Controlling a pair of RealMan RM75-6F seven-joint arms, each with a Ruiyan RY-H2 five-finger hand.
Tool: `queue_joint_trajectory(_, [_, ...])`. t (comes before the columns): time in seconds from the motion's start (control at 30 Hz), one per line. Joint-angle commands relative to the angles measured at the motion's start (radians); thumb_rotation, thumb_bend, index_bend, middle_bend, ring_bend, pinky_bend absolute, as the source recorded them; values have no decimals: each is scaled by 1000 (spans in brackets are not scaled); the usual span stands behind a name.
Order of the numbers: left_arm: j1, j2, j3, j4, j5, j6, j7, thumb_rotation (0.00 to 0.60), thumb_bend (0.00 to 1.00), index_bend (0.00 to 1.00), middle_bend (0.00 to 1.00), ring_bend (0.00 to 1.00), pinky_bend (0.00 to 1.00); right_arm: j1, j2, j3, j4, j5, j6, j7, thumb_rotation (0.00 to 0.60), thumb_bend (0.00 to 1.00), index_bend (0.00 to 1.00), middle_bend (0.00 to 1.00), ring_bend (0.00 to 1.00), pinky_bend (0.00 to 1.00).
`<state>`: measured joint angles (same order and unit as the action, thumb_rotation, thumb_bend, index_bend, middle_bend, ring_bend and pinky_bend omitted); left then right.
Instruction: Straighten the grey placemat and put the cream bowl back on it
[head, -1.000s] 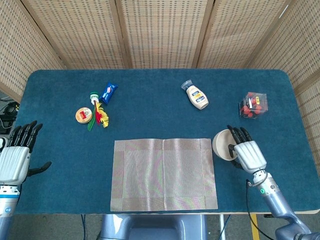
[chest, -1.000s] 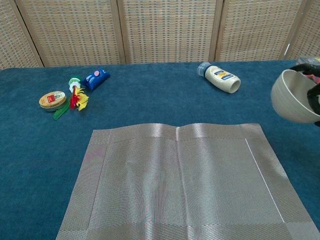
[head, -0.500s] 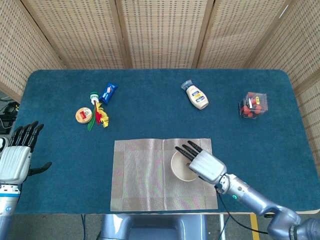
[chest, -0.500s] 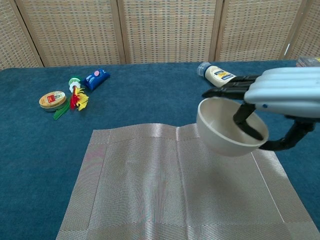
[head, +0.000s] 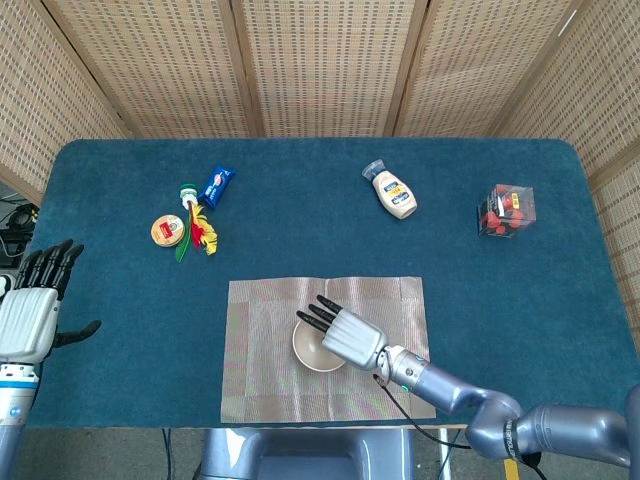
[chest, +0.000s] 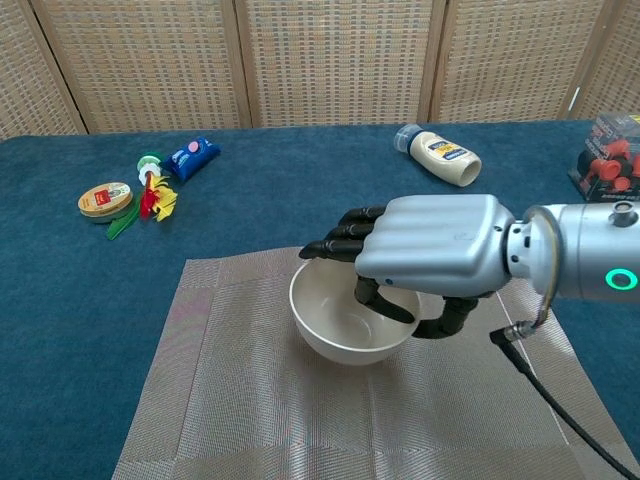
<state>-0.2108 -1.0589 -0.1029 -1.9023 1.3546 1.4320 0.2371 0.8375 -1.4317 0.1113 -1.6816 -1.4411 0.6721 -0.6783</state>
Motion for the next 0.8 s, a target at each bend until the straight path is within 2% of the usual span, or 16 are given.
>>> queue_joint_trajectory(0.03, [0, 0, 0, 1, -1, -2, 1, 600, 0, 0, 0, 0, 0, 29, -38, 0, 39, 55, -11, -71, 600, 519, 727, 0, 0, 0])
queue_joint_trajectory(0.23, [0, 2, -3, 0, -3, -4, -4, 600, 0, 0, 0, 0, 0, 44, -50, -14, 44, 121, 0, -133, 600, 518, 724, 0, 0, 0])
queue_joint_trajectory(0.27, [0, 3, -3, 0, -3, -3, -5, 600, 0, 0, 0, 0, 0, 45, -49, -16, 42, 125, 2, -137, 600, 506, 692, 0, 0, 0])
queue_joint_trajectory(0.3, [1, 4, -4, 0, -3, -3, -7, 600, 0, 0, 0, 0, 0, 47, -47, -20, 39, 132, 5, -142, 600, 481, 641, 0, 0, 0])
queue_joint_trajectory(0.33, [1, 4, -4, 0, -3, -4, -8, 600, 0, 0, 0, 0, 0, 49, -45, -22, 37, 135, 7, -146, 600, 395, 520, 0, 0, 0])
queue_joint_trajectory(0.37, [1, 4, -4, 0, -2, -4, -9, 600, 0, 0, 0, 0, 0, 51, -42, -26, 33, 137, 8, -149, 600, 260, 365, 0, 0, 0])
queue_joint_trajectory(0.43, [1, 5, -3, 0, -1, -5, -9, 600, 0, 0, 0, 0, 0, 53, -37, -30, 26, 140, 11, -149, 600, 57, 156, 0, 0, 0])
queue_joint_trajectory(0.5, [1, 5, -2, -1, 1, -6, -10, 600, 0, 0, 0, 0, 0, 52, -33, -28, 11, 139, 27, -142, 600, 0, 50, 0, 0, 0])
queue_joint_trajectory(0.57, [1, 6, -2, -1, 2, -7, -11, 600, 0, 0, 0, 0, 0, 46, -27, -28, -6, 126, 52, -132, 600, 0, 8, 0, 0, 0])
queue_joint_trajectory(0.8, [9, 13, -4, 0, 7, 3, -35, 600, 0, 0, 0, 0, 0, -28, 85, -59, -102, 22, 214, -102, 600, 0, 6, 0, 0, 0])
